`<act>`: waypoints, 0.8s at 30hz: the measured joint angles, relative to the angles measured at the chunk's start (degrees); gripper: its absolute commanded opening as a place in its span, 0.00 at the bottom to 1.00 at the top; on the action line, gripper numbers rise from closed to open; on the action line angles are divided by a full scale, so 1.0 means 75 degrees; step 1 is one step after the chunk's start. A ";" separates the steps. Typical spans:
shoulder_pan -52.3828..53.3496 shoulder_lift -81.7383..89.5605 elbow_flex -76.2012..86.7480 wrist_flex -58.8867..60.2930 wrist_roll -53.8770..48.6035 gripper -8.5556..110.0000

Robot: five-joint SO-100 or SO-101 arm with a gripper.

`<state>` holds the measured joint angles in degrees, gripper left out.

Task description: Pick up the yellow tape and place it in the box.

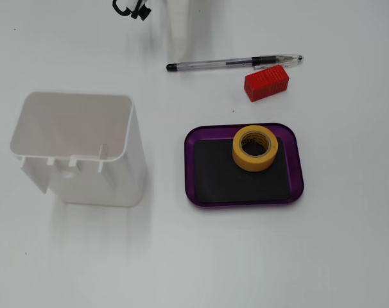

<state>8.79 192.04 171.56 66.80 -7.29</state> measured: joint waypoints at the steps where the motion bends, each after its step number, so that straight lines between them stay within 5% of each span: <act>1: 0.0012 0.0000 0.0082 -0.0012 0.0023 0.15; 24: -0.0996 0.0000 0.0410 -0.0012 0.1160 0.07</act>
<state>1.32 192.04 174.64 66.71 1.41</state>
